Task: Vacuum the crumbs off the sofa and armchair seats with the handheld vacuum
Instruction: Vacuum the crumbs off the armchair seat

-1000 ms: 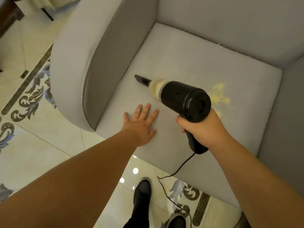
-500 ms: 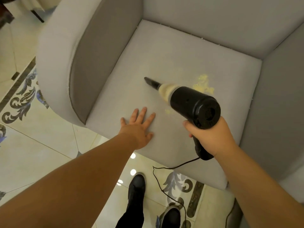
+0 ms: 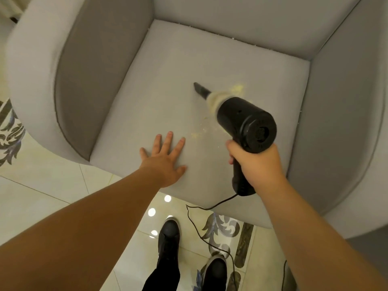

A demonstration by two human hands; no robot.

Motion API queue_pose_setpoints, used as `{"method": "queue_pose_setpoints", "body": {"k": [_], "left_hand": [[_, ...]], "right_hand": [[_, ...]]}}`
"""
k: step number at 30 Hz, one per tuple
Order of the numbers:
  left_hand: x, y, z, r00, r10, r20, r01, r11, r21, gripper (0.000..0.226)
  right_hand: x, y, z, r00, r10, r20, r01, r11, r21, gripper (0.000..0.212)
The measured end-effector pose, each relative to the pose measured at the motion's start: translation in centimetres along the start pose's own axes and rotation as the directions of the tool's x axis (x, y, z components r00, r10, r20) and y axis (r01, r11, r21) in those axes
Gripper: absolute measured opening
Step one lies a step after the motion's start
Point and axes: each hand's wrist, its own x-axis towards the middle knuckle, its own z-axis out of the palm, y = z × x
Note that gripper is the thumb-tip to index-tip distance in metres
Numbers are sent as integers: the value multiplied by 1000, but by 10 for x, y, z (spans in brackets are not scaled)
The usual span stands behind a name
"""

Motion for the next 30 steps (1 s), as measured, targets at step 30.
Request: {"method": "queue_pose_setpoints", "body": {"k": [30], "left_hand": [[-36, -4, 36, 992, -66, -107, 50, 988, -147, 88]], "right_hand": [[-84, 73, -32, 994, 93, -64, -87, 992, 93, 29]]}}
